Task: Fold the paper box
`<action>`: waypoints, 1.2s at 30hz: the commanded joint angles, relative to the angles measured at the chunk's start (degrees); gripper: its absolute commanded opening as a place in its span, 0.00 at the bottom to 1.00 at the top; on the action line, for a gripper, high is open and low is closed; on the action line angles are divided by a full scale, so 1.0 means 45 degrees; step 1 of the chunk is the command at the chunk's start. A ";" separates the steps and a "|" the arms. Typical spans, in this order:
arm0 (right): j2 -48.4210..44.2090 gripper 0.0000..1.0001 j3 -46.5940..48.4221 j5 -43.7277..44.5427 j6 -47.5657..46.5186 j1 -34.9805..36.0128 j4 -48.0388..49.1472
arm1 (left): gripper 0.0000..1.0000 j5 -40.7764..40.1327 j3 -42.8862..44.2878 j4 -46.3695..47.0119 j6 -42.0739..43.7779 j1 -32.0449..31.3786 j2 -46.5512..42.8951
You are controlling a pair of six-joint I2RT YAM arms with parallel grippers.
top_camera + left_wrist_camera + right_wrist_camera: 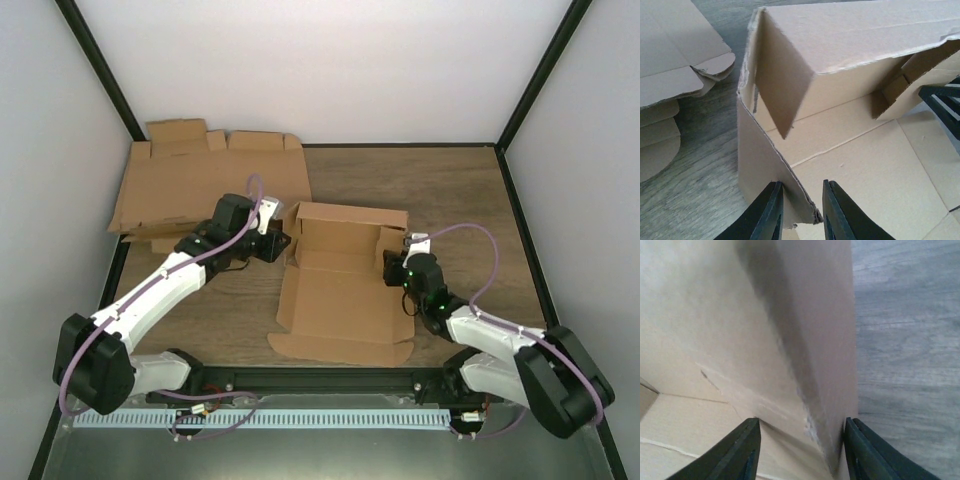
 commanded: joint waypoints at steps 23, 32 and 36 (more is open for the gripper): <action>0.5248 0.34 0.0838 -0.0491 -0.2832 0.0404 0.7857 | 0.21 0.0847 0.0251 -0.1142 0.0863 -0.0061 -0.0915; 0.6820 0.07 0.1574 -0.0371 -0.2766 0.0404 0.8314 | 0.25 0.1187 0.0500 -0.2155 0.0987 -0.0069 -0.1059; 0.6980 0.01 0.1523 -0.0261 -0.2896 0.0433 0.8429 | 0.54 0.0724 0.0904 -0.2718 0.0830 -0.0056 -0.1743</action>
